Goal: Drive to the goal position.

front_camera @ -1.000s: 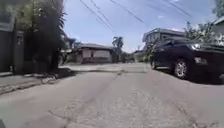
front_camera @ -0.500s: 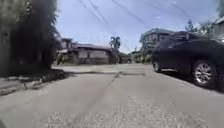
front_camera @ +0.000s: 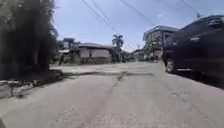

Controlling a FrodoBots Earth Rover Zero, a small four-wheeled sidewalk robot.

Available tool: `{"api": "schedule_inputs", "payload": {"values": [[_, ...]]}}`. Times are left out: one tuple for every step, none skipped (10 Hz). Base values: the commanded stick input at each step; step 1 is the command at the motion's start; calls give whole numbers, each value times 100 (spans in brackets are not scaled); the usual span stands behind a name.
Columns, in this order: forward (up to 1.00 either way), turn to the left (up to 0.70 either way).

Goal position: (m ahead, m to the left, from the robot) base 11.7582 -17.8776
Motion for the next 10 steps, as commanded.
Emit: {"api": "schedule_inputs", "payload": {"values": [[100,-4],[100,-37],[100,-37],[100,-37],[100,-37],[100,-37],[100,-37],[100,-37],[100,-37],[100,-1]]}}
